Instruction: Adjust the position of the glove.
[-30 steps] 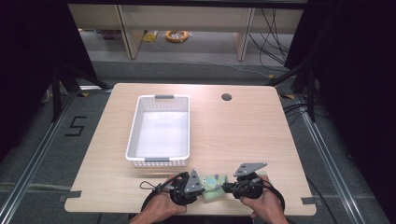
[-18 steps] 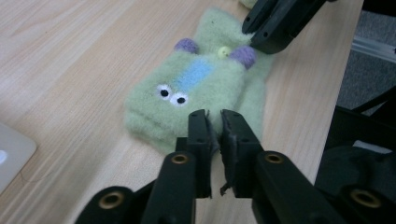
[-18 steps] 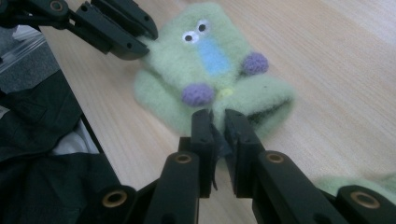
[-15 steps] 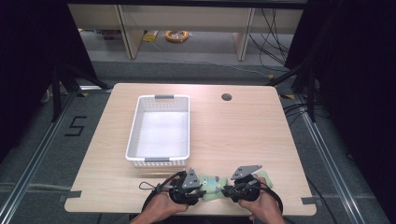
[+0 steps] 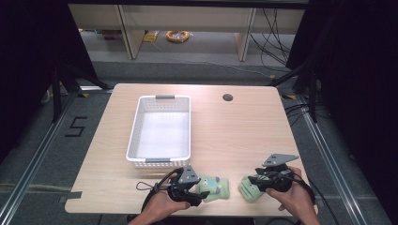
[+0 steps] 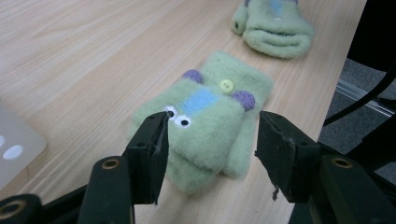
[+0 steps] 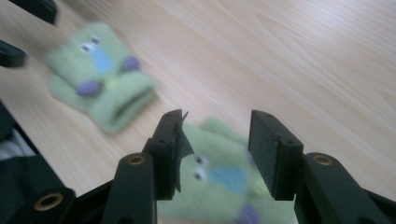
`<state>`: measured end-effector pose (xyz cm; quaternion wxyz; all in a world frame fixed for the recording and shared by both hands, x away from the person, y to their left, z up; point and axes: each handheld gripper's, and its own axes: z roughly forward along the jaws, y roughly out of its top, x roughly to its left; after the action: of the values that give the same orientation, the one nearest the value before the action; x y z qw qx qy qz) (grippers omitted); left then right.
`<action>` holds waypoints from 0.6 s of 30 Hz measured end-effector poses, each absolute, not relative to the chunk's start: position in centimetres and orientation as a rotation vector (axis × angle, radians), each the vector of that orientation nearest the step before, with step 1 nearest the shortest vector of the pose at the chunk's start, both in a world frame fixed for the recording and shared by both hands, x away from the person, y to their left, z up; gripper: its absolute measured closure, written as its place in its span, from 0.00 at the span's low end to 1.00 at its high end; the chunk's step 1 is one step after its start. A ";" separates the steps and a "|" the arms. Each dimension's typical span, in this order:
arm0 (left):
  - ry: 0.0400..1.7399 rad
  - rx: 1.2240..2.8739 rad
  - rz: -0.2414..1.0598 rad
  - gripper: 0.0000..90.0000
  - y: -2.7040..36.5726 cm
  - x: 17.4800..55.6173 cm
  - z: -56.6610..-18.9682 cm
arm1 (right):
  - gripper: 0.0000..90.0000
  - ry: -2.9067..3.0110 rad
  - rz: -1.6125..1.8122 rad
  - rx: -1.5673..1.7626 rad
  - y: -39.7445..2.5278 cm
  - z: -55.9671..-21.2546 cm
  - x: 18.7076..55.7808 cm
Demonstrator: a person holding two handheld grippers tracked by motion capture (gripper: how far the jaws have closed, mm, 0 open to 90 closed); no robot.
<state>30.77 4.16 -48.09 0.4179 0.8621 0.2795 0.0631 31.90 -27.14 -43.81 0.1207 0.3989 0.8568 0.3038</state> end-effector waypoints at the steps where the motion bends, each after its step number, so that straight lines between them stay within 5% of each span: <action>1: 0.701 2.163 0.158 0.48 4.2 30.8 -48.1 | 0.62 2.506 0.865 1.159 -27.6 -43.8 32.0; 18: 0.757 2.145 0.163 0.44 5.9 30.9 -47.9 | 0.59 2.622 0.640 1.199 -27.5 -46.2 32.8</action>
<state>30.91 5.88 -47.86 0.4171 0.8548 0.3018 0.0650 32.83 -27.48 -46.20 0.0942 0.4042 0.8838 0.2158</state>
